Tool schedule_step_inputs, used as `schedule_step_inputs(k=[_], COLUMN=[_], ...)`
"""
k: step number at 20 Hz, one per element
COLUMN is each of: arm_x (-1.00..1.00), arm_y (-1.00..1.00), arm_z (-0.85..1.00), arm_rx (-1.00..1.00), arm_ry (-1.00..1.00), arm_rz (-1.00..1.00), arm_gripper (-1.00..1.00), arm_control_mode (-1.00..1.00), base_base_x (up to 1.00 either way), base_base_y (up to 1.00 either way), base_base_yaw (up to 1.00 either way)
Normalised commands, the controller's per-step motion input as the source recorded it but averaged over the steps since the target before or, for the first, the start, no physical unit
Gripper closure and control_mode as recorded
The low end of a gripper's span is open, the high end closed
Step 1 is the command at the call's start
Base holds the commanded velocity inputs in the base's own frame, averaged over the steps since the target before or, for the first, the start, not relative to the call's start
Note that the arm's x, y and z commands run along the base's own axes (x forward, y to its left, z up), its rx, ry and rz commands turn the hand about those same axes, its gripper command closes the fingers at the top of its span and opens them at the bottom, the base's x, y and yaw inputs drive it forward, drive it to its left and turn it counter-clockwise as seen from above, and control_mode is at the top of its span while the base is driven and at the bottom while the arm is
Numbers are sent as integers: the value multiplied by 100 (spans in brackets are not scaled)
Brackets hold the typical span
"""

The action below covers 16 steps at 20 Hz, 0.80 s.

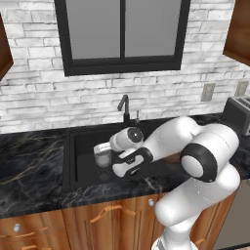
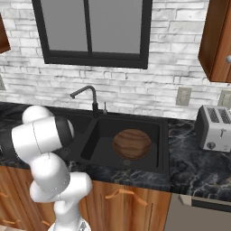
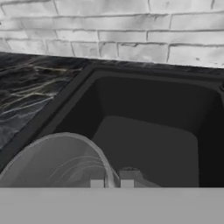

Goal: Place the glass cup in the left basin and the bowl in the right basin of the sink.

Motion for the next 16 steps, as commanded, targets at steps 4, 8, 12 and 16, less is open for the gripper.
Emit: schedule_step_inputs(k=[4,8,12,16], arm_x=[9,8,12,14], arm_y=[-7,0,0,0], arm_z=[-51,-49,-49,-44], arm_rx=[-8,-7,0,0], arm_ry=[0,0,0,0], arm_rz=[9,9,10,10], arm_gripper=[100,100,100,100], arm_control_mode=[-100,-100,-100,-100], base_base_x=[0,0,0,0], base_base_y=[0,0,0,0], base_base_yaw=[0,0,0,0])
